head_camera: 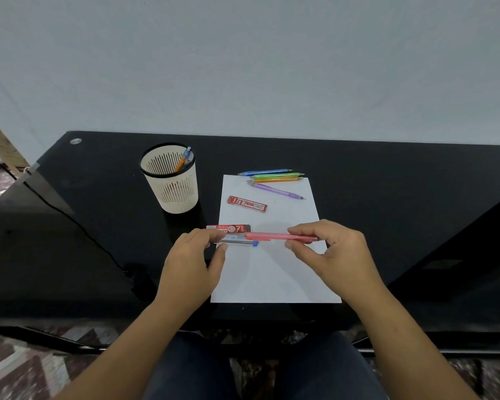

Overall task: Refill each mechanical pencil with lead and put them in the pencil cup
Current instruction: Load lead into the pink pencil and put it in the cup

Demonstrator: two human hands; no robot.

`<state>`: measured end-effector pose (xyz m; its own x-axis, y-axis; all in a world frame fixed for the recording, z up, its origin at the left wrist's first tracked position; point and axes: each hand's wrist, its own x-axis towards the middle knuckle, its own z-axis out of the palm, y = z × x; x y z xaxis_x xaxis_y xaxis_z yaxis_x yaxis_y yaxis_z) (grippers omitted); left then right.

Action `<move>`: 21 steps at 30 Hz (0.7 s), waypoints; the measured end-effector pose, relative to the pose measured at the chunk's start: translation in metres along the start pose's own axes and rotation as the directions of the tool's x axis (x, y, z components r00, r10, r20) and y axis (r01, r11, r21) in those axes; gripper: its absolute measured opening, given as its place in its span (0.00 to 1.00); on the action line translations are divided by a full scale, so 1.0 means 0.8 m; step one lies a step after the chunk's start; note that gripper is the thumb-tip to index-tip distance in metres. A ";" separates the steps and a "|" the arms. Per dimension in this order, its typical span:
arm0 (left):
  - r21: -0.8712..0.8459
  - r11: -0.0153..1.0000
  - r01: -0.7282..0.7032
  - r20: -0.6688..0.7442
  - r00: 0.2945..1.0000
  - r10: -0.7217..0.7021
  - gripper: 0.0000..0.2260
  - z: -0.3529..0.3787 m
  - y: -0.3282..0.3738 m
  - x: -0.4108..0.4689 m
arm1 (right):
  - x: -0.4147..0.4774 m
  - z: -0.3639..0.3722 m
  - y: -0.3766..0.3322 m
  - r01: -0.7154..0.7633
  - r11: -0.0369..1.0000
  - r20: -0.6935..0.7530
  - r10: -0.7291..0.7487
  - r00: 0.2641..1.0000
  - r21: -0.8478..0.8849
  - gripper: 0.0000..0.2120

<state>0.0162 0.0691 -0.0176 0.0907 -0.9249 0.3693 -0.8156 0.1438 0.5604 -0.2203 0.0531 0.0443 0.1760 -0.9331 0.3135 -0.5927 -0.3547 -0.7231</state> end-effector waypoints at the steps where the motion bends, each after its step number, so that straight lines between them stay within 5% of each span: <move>1: -0.005 1.000 0.001 0.003 1.000 -0.001 0.10 0.001 -0.001 0.000 | 0.001 0.000 0.001 -0.010 1.000 -0.010 0.010 1.000 0.009 0.12; 7: -0.004 1.000 0.012 0.019 1.000 -0.012 0.10 0.002 -0.004 -0.003 | 0.003 0.008 0.005 0.000 1.000 -0.096 0.000 0.995 -0.003 0.09; 10: 0.000 1.000 0.009 0.016 1.000 -0.009 0.10 0.003 -0.004 -0.002 | 0.004 0.015 0.007 0.073 0.976 -0.029 -0.081 0.996 -0.205 0.07; 15: -0.001 1.000 0.009 0.015 1.000 -0.009 0.10 0.002 -0.005 0.000 | 0.007 0.021 0.000 0.030 0.936 0.129 0.017 0.991 -0.351 0.12; 21: 0.004 1.000 0.017 0.028 0.999 -0.017 0.10 0.004 -0.006 0.002 | 0.008 0.032 0.013 -0.002 0.970 0.173 0.045 0.984 -0.242 0.12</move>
<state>0.0187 0.0661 -0.0223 0.0882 -0.9367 0.3388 -0.8162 0.1270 0.5636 -0.2050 0.0422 0.0229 0.2823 -0.9442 0.1699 -0.7657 -0.3284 -0.5530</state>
